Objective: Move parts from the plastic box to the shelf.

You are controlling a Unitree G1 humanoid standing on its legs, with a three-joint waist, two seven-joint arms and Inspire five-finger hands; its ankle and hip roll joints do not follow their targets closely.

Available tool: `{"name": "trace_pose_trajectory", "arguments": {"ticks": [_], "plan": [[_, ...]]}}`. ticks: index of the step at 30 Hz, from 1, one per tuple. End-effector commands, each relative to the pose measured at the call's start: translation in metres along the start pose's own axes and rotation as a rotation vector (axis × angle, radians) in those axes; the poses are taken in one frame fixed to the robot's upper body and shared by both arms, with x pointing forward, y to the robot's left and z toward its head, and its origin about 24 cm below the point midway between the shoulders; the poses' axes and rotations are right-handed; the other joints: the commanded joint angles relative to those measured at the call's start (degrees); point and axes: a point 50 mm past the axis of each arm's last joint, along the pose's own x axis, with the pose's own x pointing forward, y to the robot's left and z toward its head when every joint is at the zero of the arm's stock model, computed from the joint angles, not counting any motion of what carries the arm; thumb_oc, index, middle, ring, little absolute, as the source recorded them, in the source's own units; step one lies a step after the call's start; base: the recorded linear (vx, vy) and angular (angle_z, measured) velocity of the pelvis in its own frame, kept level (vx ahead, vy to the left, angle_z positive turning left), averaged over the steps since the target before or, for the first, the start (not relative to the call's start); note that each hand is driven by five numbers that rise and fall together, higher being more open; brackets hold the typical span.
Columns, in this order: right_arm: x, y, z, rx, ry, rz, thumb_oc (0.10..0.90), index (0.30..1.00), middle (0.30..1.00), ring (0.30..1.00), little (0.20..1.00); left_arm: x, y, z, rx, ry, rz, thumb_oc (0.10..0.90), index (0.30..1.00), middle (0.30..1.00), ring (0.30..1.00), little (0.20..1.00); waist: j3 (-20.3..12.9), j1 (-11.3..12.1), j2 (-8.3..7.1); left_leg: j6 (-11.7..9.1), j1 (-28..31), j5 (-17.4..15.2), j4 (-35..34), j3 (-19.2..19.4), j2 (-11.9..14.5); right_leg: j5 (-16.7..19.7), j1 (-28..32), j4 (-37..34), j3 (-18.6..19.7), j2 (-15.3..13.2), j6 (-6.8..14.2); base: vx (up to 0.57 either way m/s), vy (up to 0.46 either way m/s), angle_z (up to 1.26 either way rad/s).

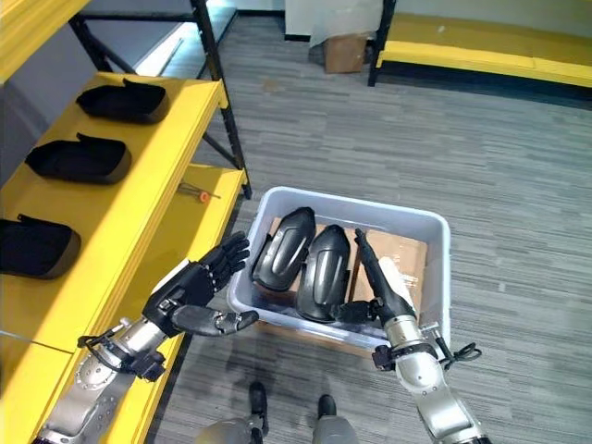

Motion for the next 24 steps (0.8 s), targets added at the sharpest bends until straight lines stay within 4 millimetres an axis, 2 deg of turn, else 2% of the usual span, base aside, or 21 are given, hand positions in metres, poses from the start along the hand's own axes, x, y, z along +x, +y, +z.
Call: {"name": "trace_pose_trajectory", "arguments": {"ticks": [1,10,17,22,24], "plan": [[0.029,-0.027,0.048,-0.055,-0.252,-0.142,0.900,1.000,1.000,1.000,1.000,0.011,-0.002,0.049,0.088,-0.274,-0.032,0.900,1.000,1.000,1.000,1.000,-1.27,0.82,-0.55,-2.05,-4.22,-3.42,0.42,-0.96,2.04,0.17,-1.54,-1.04,-1.44,1.11,-0.56,-0.09,0.063,0.15],[0.058,-0.035,0.051,-0.016,-0.228,-0.201,0.900,1.000,1.000,1.000,1.000,0.024,-0.001,0.066,0.144,-0.336,-0.068,0.900,1.000,1.000,1.000,1.000,3.15,4.01,-0.74,-0.87,-9.11,-3.39,1.84,-1.78,0.52,0.04,-4.65,-0.04,-2.04,0.08,0.00,-0.05,0.007,0.17],[0.083,-0.049,0.027,-0.100,-0.036,-0.383,0.900,1.000,1.000,1.000,1.000,0.035,-0.003,0.069,0.148,-0.320,-0.129,0.900,1.000,1.000,1.000,1.000,6.18,6.24,0.12,-0.61,-12.77,-3.28,3.92,-2.31,-0.23,-1.18,-5.75,1.53,-2.40,0.03,-0.43,-0.03,-0.033,0.08],[0.091,-0.051,0.020,-0.086,0.066,-0.409,0.900,1.000,1.000,1.000,1.000,0.039,-0.007,0.069,0.123,-0.307,-0.165,0.900,1.000,1.000,1.000,1.000,7.97,6.62,1.41,-0.54,-14.46,-3.07,4.76,-2.53,-0.76,-2.14,-6.86,2.95,-2.46,-0.01,-0.80,-0.01,-0.009,0.07],[0.092,-0.039,0.005,-0.048,0.170,-0.331,0.900,1.000,1.000,1.000,1.000,0.040,-0.007,0.069,0.084,-0.314,-0.166,0.900,1.000,1.000,1.000,1.000,9.10,6.81,2.01,-0.68,-15.08,-3.20,5.24,-2.75,-0.89,-2.80,-7.65,3.91,-2.57,-0.01,-0.98,0.00,-0.015,-0.01]]}}
